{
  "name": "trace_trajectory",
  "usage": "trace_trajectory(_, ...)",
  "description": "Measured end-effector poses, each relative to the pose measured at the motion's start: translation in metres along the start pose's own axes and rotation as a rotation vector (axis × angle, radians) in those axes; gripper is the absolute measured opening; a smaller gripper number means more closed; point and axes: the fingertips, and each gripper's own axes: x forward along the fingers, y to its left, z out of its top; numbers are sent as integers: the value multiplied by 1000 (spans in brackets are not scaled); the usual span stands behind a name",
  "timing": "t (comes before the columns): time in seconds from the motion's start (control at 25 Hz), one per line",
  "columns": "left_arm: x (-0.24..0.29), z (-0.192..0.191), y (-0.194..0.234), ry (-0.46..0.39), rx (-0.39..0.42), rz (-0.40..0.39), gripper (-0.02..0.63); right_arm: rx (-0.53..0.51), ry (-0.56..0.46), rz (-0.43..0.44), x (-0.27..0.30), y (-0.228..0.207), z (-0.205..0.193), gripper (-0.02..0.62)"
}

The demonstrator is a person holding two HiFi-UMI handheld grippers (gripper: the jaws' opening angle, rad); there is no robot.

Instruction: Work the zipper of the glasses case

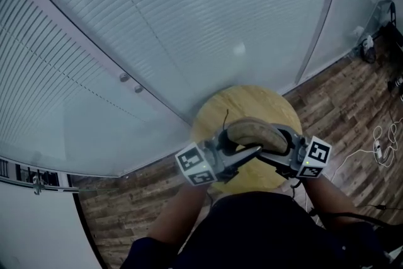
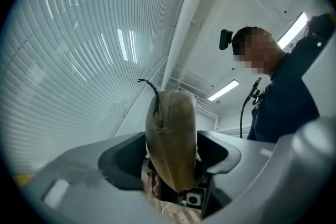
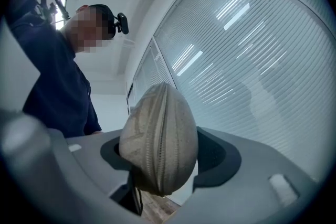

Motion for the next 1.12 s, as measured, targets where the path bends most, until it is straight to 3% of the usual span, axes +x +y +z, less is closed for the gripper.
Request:
trace_trajectory(0.32, 15, 0, -16, -10, 7, -56, 298, 57, -43, 77, 3, 14, 1, 298)
trace_trajectory(0.52, 19, -2, -19, 21, 52, -29, 298, 83, -19, 117, 2, 17, -1, 296)
trace_trajectory(0.84, 4, 4, 0, -21, -23, 26, 296, 69, 58, 95, 2, 8, -10, 328)
trace_trajectory(0.92, -6, 3, 11, 25, 14, 59, 296, 62, 73, 73, -6, 0, -10, 333)
trace_trajectory(1.12, -20, -33, 28, 278, 174, 94, 298, 108, 26, 20, -24, -19, 5, 332)
